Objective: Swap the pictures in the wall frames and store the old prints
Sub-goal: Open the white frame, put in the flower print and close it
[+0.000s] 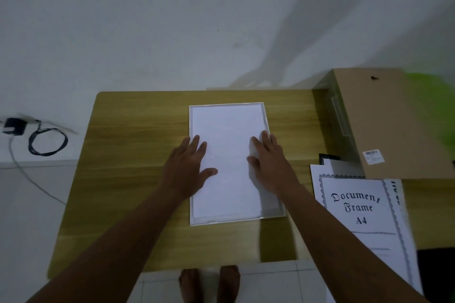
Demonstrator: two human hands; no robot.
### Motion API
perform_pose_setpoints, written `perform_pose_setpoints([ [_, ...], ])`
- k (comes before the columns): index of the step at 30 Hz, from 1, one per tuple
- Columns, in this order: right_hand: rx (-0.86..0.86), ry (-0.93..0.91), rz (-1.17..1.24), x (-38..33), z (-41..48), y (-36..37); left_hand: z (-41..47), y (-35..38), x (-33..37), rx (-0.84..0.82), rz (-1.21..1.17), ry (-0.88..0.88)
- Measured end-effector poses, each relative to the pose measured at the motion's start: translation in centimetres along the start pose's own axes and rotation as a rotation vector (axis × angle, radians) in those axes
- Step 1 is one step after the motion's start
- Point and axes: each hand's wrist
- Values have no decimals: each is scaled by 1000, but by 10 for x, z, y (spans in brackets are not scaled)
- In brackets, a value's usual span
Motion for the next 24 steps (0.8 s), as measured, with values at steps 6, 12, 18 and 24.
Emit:
perform_pose_setpoints([
  [6, 82, 74, 80, -21, -17, -25, -15, -16, 9, 73, -210, 65],
  [12, 133, 124, 69, -12, -43, -101, 0, -74, 84, 89, -340, 94],
  [18, 254, 178, 3, 43, -74, -169, 27, -105, 174, 64, -456, 114],
  [24, 250, 288, -62, 145, -103, -222, 43, -89, 280, -38, -591, -5],
])
Point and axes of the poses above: each hand's wrist, its own z-axis towards the middle knuckle, its own y-axis out of the palm, x = y × z, and after that the axes turned 9 degrees about -y, right-handed
